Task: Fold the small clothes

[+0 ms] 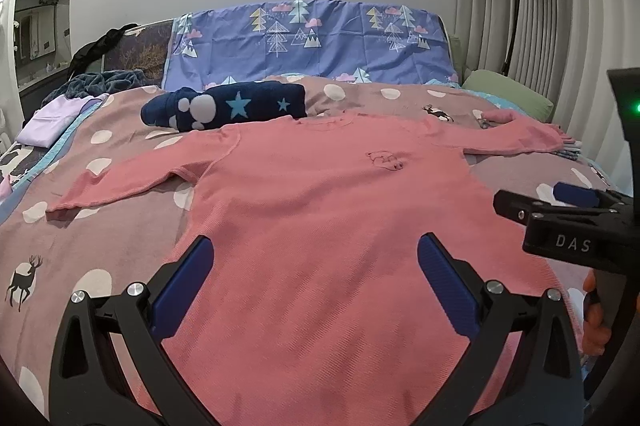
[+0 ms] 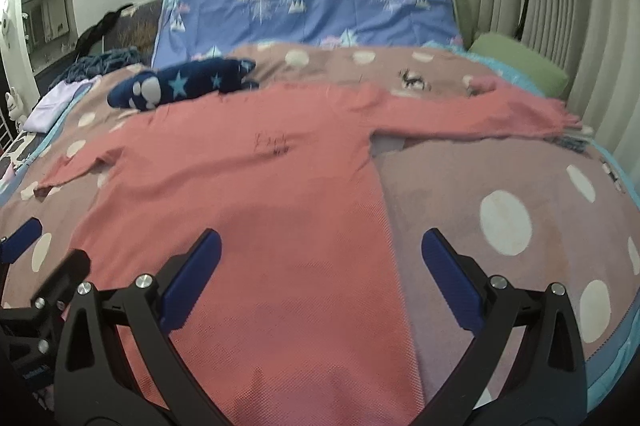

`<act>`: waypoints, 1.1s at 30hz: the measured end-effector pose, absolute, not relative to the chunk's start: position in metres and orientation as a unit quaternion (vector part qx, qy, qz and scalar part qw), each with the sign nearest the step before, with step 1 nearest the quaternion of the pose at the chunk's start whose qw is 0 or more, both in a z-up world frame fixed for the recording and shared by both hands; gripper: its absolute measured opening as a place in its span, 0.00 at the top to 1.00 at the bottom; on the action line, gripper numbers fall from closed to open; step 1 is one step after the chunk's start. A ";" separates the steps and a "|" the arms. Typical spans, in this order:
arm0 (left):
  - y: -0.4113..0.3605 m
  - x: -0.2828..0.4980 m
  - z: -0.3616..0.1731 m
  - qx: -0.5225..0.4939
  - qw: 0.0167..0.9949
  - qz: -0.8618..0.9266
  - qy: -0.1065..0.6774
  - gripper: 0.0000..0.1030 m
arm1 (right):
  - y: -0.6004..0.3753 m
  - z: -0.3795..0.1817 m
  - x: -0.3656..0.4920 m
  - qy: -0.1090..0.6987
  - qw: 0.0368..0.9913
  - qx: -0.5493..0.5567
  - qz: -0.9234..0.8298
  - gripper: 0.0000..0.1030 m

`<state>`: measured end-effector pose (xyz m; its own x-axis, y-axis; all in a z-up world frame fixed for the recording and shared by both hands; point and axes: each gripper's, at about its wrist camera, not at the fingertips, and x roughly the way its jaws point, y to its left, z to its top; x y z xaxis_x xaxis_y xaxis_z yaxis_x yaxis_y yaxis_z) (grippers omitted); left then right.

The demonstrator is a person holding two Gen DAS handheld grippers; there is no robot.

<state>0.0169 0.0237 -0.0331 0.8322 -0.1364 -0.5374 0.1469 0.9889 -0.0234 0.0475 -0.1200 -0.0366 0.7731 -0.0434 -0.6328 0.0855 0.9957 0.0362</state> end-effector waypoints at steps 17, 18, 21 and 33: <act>0.104 0.073 -0.046 -0.047 0.947 -0.010 0.318 0.11 | -0.096 -0.040 0.099 0.360 0.932 -0.012 -0.039 0.02; 0.109 0.076 -0.047 -0.049 0.946 -0.008 0.320 0.13 | -0.095 -0.040 0.102 0.360 0.932 -0.016 -0.038 0.02; 0.132 0.085 -0.049 -0.059 0.945 0.002 0.323 0.15 | -0.089 -0.042 0.113 0.361 0.931 -0.031 -0.038 0.02; 0.300 0.105 -0.094 -0.295 0.881 0.068 0.363 0.44 | -0.093 -0.052 0.142 0.361 0.931 -0.043 -0.038 0.02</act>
